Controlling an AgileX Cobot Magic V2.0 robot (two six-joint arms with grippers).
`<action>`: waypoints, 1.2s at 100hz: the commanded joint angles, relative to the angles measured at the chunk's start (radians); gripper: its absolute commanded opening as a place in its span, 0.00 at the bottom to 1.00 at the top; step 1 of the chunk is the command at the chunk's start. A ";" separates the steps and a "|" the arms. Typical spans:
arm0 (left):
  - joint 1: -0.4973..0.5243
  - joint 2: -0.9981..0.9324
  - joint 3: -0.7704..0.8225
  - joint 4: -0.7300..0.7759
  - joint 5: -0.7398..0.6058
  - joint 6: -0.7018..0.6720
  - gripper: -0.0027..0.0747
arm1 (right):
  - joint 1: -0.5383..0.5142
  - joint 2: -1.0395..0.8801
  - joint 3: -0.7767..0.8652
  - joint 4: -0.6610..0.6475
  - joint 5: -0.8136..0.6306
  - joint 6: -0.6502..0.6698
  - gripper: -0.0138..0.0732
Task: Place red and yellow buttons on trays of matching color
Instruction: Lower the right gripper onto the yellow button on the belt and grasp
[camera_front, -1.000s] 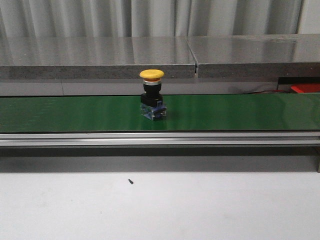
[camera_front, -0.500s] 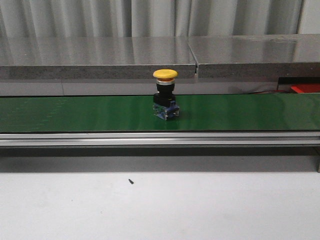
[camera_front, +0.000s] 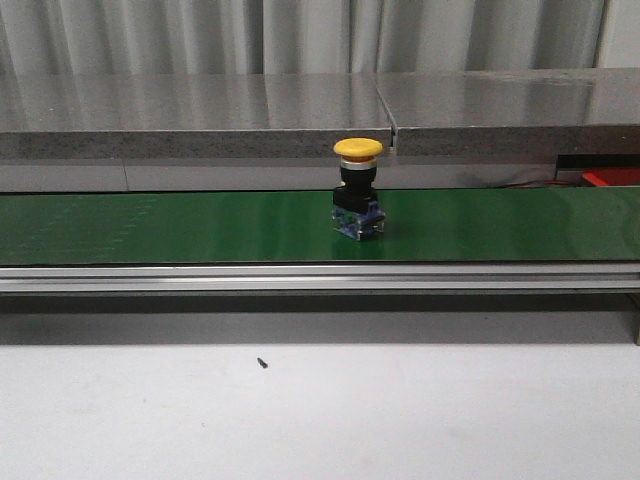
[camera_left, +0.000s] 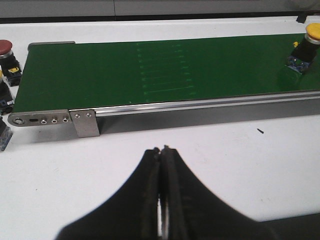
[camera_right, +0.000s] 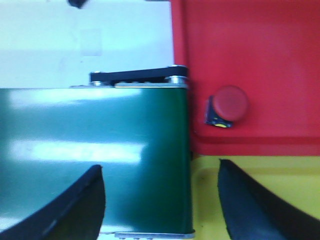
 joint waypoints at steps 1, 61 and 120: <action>-0.008 0.010 -0.023 -0.015 -0.064 0.001 0.01 | 0.063 -0.047 -0.024 0.005 -0.042 -0.040 0.72; -0.008 0.010 -0.023 -0.015 -0.064 0.001 0.01 | 0.464 0.103 -0.115 0.004 0.060 -0.142 0.72; -0.008 0.010 -0.023 -0.015 -0.064 0.001 0.01 | 0.540 0.285 -0.203 0.033 0.061 -0.232 0.72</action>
